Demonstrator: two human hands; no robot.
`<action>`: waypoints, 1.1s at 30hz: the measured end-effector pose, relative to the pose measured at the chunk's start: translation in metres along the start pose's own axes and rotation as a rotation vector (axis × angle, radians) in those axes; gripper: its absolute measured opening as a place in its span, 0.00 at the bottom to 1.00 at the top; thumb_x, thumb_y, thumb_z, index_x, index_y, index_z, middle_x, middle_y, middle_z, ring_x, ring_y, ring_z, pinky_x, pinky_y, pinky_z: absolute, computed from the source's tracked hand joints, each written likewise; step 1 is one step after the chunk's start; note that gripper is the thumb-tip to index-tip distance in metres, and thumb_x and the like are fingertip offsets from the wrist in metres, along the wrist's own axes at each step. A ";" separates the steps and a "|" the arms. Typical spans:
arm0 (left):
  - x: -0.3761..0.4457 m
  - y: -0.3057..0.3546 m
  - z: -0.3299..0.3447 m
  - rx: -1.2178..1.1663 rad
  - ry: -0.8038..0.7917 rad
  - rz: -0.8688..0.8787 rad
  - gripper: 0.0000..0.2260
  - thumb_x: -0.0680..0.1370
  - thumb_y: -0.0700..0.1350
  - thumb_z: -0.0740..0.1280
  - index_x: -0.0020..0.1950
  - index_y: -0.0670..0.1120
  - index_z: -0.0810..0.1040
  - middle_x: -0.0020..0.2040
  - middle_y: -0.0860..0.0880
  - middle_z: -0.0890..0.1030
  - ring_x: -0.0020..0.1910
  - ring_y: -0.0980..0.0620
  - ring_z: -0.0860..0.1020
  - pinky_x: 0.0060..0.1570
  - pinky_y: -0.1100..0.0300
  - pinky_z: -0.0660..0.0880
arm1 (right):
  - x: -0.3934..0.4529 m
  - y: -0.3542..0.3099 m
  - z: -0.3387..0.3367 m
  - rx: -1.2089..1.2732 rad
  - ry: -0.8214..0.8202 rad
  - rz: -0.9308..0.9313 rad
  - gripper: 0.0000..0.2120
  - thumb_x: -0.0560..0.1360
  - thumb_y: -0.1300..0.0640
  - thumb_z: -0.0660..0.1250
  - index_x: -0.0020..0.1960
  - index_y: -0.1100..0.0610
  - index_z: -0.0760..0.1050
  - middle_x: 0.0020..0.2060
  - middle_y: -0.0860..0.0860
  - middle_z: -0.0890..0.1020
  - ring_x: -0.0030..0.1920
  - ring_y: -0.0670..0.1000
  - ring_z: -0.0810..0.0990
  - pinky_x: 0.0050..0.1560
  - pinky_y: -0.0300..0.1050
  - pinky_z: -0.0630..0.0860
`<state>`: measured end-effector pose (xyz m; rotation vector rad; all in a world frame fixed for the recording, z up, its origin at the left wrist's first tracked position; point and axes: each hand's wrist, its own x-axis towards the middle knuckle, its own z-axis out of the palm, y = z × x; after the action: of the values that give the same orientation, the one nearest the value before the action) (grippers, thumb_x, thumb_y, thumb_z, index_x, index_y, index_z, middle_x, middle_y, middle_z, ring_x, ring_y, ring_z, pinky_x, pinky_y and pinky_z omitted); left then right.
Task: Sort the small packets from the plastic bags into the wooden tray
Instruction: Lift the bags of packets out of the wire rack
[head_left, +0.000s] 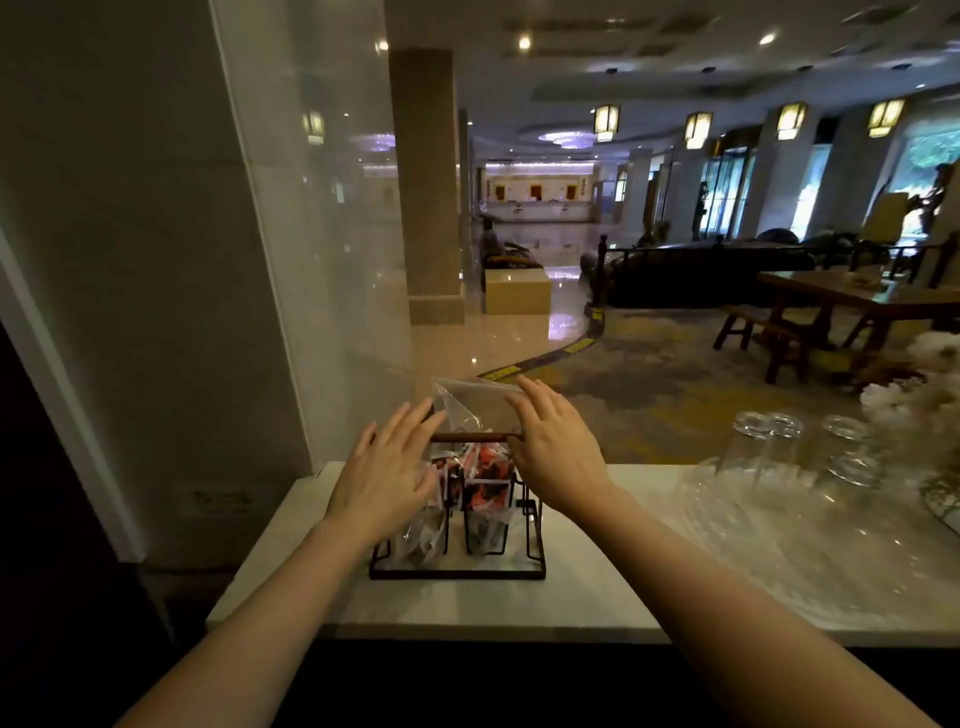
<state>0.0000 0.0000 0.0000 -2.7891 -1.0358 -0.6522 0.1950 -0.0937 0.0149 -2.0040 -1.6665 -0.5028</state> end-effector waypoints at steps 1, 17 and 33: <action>0.002 -0.001 0.006 0.013 -0.041 -0.009 0.28 0.80 0.55 0.53 0.77 0.56 0.45 0.79 0.55 0.45 0.78 0.54 0.45 0.76 0.49 0.45 | 0.003 0.001 0.004 -0.003 -0.011 -0.016 0.26 0.77 0.51 0.61 0.73 0.54 0.62 0.75 0.53 0.62 0.75 0.53 0.58 0.75 0.48 0.53; 0.003 -0.009 0.038 0.032 -0.046 -0.018 0.30 0.79 0.56 0.54 0.78 0.54 0.46 0.79 0.53 0.50 0.78 0.52 0.45 0.76 0.45 0.43 | 0.068 -0.001 0.036 0.039 -0.143 0.131 0.24 0.76 0.43 0.62 0.69 0.53 0.67 0.56 0.54 0.82 0.56 0.57 0.80 0.58 0.54 0.72; 0.000 -0.006 0.041 0.020 -0.035 -0.019 0.34 0.77 0.55 0.59 0.78 0.52 0.46 0.79 0.50 0.51 0.78 0.49 0.45 0.75 0.46 0.41 | 0.057 -0.012 -0.001 0.585 0.156 0.278 0.12 0.80 0.54 0.58 0.44 0.54 0.78 0.40 0.46 0.82 0.43 0.49 0.81 0.47 0.52 0.79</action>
<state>0.0108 0.0140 -0.0372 -2.7869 -1.0710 -0.5937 0.1943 -0.0468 0.0494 -1.6667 -1.2282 -0.0528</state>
